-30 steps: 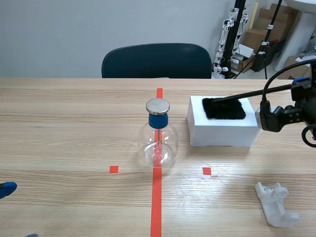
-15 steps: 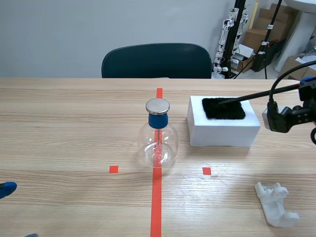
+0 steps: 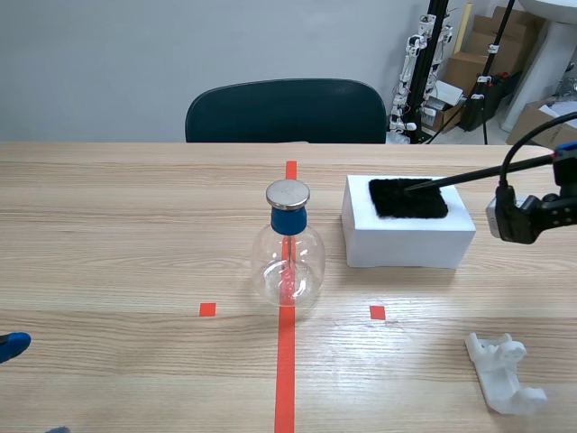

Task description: Do the electroscope experiment. rub the rod on the fur

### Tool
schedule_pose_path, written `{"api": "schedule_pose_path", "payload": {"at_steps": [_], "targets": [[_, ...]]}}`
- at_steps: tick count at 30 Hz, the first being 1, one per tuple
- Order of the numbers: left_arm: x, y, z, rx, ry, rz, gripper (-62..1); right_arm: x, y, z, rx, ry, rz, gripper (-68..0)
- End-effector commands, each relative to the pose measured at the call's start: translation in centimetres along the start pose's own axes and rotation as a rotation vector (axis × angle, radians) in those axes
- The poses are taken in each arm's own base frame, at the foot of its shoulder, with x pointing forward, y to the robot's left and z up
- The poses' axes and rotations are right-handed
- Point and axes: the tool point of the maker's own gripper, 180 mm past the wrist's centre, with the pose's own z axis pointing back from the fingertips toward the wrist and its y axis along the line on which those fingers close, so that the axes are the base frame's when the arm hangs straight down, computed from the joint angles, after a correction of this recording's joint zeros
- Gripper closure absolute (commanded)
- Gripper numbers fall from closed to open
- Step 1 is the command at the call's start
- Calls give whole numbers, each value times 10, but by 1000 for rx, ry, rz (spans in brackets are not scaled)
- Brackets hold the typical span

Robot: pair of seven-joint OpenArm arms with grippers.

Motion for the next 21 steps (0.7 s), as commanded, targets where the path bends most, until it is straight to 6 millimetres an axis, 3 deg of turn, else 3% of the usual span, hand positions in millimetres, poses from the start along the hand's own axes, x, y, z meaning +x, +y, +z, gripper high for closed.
{"api": "schedule_pose_path", "payload": {"at_steps": [1,9,12,17,21], "targets": [[13,2,-1,-4,-56,-10,-623,8,-10,-3,-27,-14,-2,-37],[13,2,-1,-4,-56,-10,-623,-23,-6,-2,-11,87,2,-37],[13,2,-1,-4,-56,-10,-623,-16,-6,-2,-12,44,9,-37],[13,2,-1,-4,-56,-10,-623,14,-9,-2,-22,-90,3,-37],[13,2,-1,-4,-56,-10,-623,1,-9,-3,-23,-8,2,-37]]}}
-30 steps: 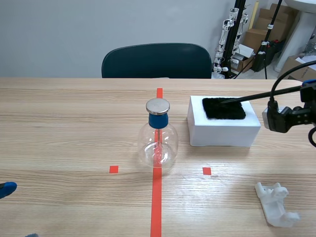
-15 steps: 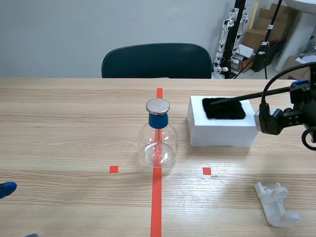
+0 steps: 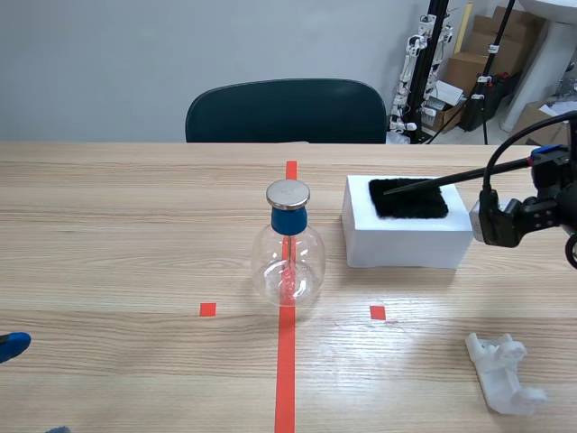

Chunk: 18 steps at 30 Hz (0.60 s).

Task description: Do the electroscope experiment. rub the rod on the fur

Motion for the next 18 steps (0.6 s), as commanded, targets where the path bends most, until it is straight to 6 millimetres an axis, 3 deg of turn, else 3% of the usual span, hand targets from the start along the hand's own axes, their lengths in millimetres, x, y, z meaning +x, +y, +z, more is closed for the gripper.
{"api": "schedule_pose_path", "payload": {"at_steps": [1,4,7,14,18], "targets": [[13,2,-1,-4,-56,-10,-623,-19,-6,-2,-11,67,25,-37],[13,2,-1,-4,-56,-10,-623,-39,-5,0,-6,150,28,-37],[13,2,-1,-4,-56,-10,-623,-47,-4,1,-3,164,38,-37],[13,2,-1,-4,-56,-10,-623,2,-5,-2,-11,-45,25,-37],[13,2,-1,-4,-56,-10,-623,-17,-5,-2,-9,52,25,-37]]}}
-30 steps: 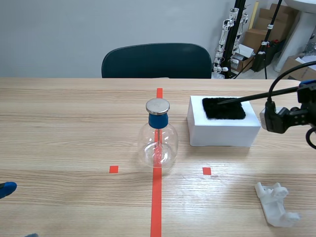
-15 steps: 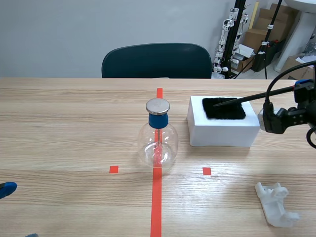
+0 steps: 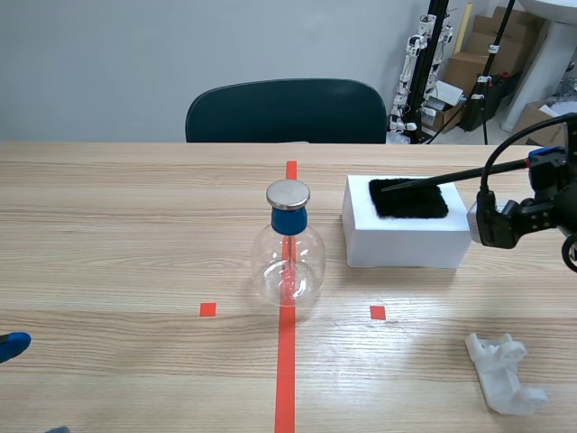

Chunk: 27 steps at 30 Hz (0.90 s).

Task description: Do the electroscope experiment. rub the rod on the fur

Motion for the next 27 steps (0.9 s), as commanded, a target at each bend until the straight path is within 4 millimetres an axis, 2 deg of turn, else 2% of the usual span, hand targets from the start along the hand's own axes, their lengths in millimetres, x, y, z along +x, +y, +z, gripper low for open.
{"api": "schedule_pose_path", "payload": {"at_steps": [1,5,8,11,15,17,19,24,27], "targets": [[13,2,-1,-4,-56,-10,-623,-26,-5,-2,-7,79,24,-37],[13,2,-1,-4,-56,-10,-623,-51,-3,1,5,148,33,-37],[13,2,-1,-4,-56,-10,-623,-56,-3,1,8,148,43,-37],[13,2,-1,-4,-56,-10,-623,-43,-3,0,7,89,39,-37],[13,2,-1,-4,-56,-10,-623,-11,-5,-2,-5,-21,34,-37],[13,2,-1,-4,-56,-10,-623,-6,-5,-2,-7,-32,27,-37],[13,2,-1,-4,-56,-10,-623,-13,-5,-2,-6,3,29,-37],[13,2,-1,-4,-56,-10,-623,-47,-1,1,11,119,29,-37],[13,2,-1,-4,-56,-10,-623,-51,-1,1,14,119,33,-37]]}}
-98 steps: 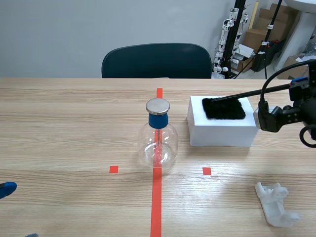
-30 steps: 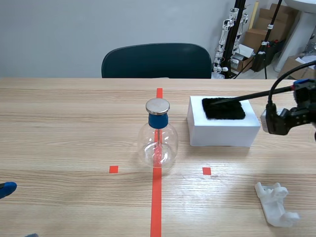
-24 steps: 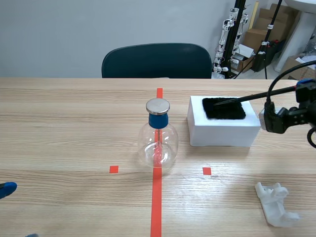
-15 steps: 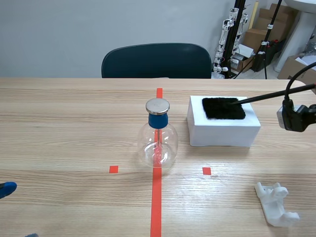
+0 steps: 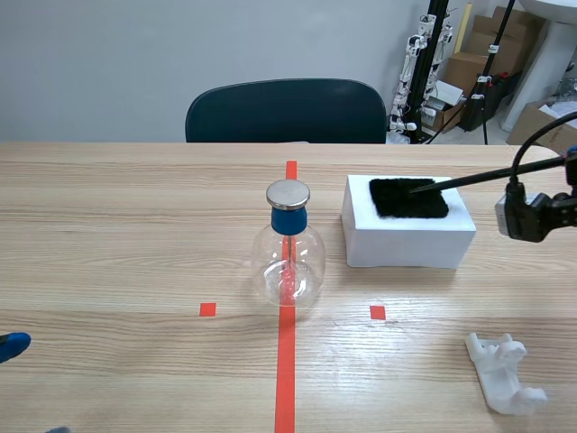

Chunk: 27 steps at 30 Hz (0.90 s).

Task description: Do the electroscope experiment. rub the rod on the fur

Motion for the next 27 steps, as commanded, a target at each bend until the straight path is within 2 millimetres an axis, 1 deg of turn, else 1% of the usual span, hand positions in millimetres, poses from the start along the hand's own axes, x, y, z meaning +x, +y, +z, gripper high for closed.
{"api": "schedule_pose_path", "payload": {"at_steps": [1,7,9,11,16,19,21,27], "targets": [[13,2,-1,-4,-56,-10,-623,-6,-10,-3,-29,-4,16,-37],[13,2,-1,-4,-56,-10,-623,36,-13,-1,-41,-148,-2,-37],[13,2,-1,-4,-56,-10,-623,42,-14,0,-43,-153,-14,-37],[13,2,-1,-4,-56,-10,-623,38,-13,-1,-42,-128,-17,-37],[13,2,-1,-4,-56,-10,-623,3,-5,-2,-8,-53,-27,-37],[13,2,-1,-4,-56,-10,-623,-14,1,0,18,-56,-27,-37],[13,2,-1,-4,-56,-10,-623,-19,2,3,12,-69,-37,-37],[13,2,-1,-4,-56,-10,-623,-25,-24,22,-133,-107,-181,-37]]}}
